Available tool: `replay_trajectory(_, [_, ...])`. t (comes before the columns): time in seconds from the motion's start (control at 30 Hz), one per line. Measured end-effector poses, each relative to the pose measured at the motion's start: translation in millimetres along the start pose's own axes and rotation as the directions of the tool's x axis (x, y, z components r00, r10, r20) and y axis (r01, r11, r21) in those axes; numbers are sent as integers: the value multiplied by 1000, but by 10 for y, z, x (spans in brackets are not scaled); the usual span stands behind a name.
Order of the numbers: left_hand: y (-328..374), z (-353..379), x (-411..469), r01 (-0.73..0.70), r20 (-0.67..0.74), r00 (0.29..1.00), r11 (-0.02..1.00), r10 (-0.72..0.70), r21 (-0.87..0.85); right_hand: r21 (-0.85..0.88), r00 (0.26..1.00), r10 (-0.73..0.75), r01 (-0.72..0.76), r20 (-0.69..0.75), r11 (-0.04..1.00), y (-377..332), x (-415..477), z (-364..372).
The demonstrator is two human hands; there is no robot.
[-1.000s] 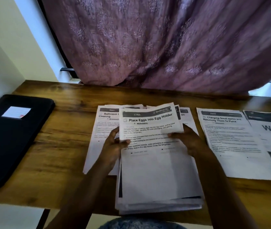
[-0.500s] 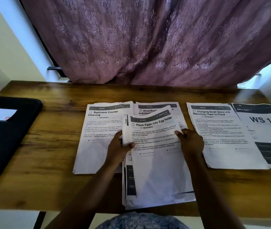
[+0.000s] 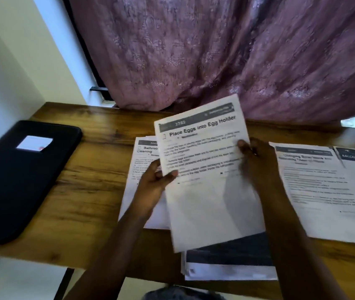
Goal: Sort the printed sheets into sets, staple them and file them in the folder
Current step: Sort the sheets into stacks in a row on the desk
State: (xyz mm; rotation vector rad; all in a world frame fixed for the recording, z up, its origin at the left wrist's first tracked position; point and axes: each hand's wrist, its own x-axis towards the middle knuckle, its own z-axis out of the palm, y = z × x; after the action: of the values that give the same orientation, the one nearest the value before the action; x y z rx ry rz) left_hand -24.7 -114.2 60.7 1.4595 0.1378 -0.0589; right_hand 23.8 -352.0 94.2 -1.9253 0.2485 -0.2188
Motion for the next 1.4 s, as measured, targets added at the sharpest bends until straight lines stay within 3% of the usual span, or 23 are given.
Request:
replay_trajectory(0.07, [133, -355, 43, -10, -195, 981, 1000, 15, 26, 51, 995, -18, 14, 96, 999, -108, 50, 465])
replay_trajectory(0.13, [209, -851, 128, 46, -379, 925, 977, 36, 206, -7, 963, -21, 24, 270, 1000, -212, -2, 992])
replay_trajectory(0.23, [208, -1630, 260, 239, -490, 871, 833, 43, 499, -111, 896, -10, 66, 445, 992, -242, -137, 1733])
replay_trajectory(0.33, [49, -2140, 338, 318, -494, 866, 683, 72, 657, -229, 865, 15, 116, 502, 967, -225, -274, 2325])
replay_trajectory(0.43, [-150, -2338, 354, 317, -453, 880, 532, 144, 785, -365, 879, 43, 153, 475, 918, -221, -401, 2669])
replay_trajectory(0.57, [-406, -2256, 225, 257, -358, 880, 321, 312, 912, -547, 914, -166, 358, 369, 757, -195, -523, 2688])
replay_trajectory(0.63, [-522, -2095, 160, 178, -234, 934, 219, 268, 959, -560, 846, -299, 520, 442, 645, -148, -598, 2697])
replay_trajectory(0.7, [-657, -1987, 152, 164, -177, 978, 119, 109, 979, -576, 801, -303, 587, 516, 569, -39, -630, 2750])
replay_trajectory(0.77, [-768, -1991, 189, 206, -212, 976, 107, 50, 973, -605, 823, -252, 550, 508, 576, 56, -580, 2776])
replay_trajectory(1.07, [-742, -2106, 429, 243, -256, 963, 146, 78, 959, -754, 915, -70, 370, 398, 542, 353, -413, 2684])
replay_trajectory(1.4, [-695, -1956, 457, 217, -226, 972, 135, 61, 967, -716, 918, -89, 360, 387, 598, 257, -430, 2542])
